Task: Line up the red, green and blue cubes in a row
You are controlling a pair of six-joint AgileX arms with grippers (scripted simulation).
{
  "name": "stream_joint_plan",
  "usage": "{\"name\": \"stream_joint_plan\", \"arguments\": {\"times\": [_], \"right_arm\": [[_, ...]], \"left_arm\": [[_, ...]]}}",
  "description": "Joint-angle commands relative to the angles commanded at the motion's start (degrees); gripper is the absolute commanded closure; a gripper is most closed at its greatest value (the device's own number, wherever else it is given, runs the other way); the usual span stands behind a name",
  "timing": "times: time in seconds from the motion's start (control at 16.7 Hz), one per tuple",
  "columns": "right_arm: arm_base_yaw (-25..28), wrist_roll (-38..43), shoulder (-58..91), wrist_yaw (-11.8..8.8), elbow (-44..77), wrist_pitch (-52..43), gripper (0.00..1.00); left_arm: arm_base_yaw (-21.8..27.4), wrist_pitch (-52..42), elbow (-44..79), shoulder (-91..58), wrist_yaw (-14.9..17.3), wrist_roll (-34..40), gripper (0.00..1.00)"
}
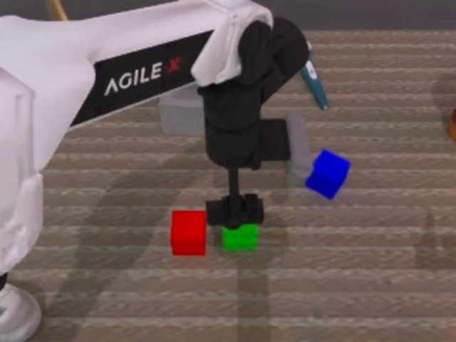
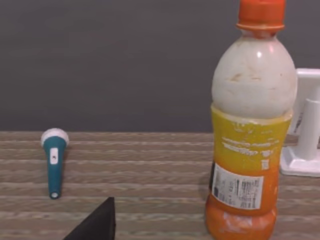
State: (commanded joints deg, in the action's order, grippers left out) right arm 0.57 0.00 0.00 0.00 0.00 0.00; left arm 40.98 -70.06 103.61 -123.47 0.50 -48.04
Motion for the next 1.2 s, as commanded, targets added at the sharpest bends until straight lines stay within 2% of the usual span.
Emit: {"name": "stream_joint_plan", "arguments": {"times": [0.24,0.54,1.2], "right_arm": [[0.5,-0.5,1.7,-0.1,1.7,-1.2,0.0],[3.8,-4.5,16.7,-0.1,16.4,-10.7,0.0],[15.5,-19.3,86.6,0.0,73.4,-47.7,0.0]], "left_arm": [[-0.5,1.3,-1.6,1.4,-0.1,0.7,0.0],[-6.8,10.0,-14.3,15.2,-0.7,6.3,0.0],[-28.6,42.0,-66.0,75.9,-1.2,29.1,0.0]]}}
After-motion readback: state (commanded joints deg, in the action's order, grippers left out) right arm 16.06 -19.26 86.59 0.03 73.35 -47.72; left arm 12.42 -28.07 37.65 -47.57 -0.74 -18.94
